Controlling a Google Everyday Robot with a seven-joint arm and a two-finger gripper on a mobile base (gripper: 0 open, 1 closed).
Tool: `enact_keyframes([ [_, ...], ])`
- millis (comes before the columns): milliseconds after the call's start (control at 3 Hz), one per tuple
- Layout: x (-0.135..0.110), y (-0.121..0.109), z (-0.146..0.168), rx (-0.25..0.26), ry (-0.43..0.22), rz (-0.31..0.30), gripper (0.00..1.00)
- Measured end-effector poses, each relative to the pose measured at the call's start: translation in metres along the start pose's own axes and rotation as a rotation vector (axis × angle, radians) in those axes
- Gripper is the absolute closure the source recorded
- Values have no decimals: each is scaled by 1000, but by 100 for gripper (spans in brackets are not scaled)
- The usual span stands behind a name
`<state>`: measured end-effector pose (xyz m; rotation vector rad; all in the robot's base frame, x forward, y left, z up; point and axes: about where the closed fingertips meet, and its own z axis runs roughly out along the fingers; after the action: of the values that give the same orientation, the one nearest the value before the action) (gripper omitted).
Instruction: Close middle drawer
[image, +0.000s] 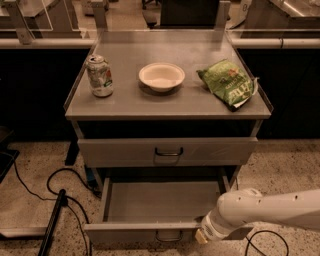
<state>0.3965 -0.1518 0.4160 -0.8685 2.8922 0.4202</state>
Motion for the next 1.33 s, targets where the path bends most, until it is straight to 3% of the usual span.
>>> enact_keyframes([
  [333, -34, -20, -24, 82, -55, 18, 100],
  [667, -34, -20, -24, 83, -55, 18, 100],
  [1333, -36, -48, 2, 136, -46, 127, 100],
])
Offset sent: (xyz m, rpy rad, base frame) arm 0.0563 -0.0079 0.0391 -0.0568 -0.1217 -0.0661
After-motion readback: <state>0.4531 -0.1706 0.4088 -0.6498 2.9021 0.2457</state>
